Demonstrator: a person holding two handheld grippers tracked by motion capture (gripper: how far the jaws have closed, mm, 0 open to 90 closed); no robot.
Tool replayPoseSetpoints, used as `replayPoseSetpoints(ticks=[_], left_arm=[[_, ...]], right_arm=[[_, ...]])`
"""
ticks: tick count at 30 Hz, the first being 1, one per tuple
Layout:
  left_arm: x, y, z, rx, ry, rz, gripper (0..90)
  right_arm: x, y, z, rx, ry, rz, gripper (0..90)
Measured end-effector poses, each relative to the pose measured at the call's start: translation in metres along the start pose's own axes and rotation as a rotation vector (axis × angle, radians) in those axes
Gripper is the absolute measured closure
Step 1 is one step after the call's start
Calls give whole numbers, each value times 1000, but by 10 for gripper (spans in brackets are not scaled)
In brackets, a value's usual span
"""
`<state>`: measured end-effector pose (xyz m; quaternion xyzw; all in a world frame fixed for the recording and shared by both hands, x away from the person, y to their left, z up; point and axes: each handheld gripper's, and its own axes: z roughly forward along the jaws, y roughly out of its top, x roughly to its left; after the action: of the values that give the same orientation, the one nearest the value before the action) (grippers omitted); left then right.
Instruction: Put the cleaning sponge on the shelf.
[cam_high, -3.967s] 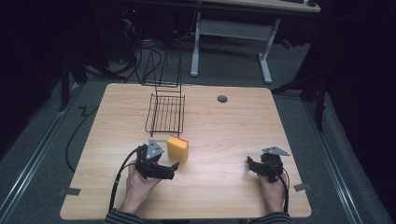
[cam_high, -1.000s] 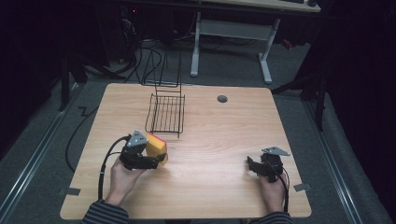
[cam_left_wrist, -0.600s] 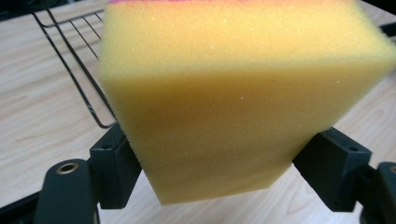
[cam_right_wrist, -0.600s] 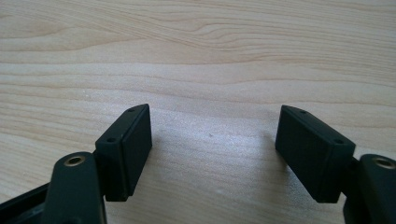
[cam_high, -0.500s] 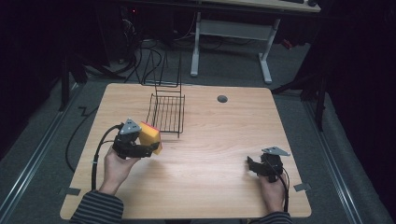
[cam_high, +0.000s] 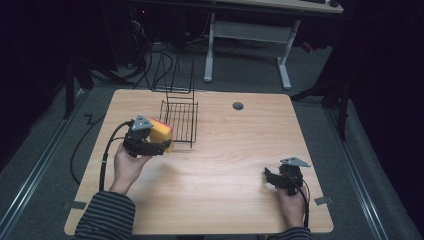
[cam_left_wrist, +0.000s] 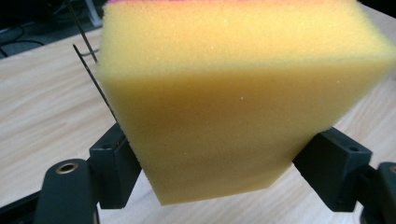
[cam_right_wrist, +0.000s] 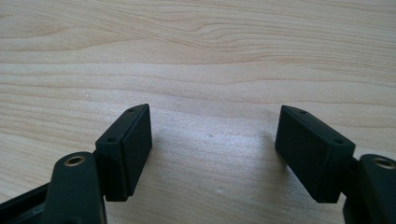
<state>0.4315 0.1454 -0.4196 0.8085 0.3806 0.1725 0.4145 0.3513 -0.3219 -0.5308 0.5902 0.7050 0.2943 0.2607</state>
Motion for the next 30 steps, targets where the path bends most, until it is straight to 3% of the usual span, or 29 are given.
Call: replayPoseSetpoints(ticks=[12,17,23,30], left_arm=[[3,21,22,-9,13,-12,231],[4,27,36,16,34,0,231],[6,31,53,21,45,-37,230],[6,34,78,57,79,-34,230]], right_arm=[[0,0,0,1,1,0,273],[0,0,0,1,1,0,273],[0,0,0,1,1,0,272],[0,0,0,1,1,-1,272]])
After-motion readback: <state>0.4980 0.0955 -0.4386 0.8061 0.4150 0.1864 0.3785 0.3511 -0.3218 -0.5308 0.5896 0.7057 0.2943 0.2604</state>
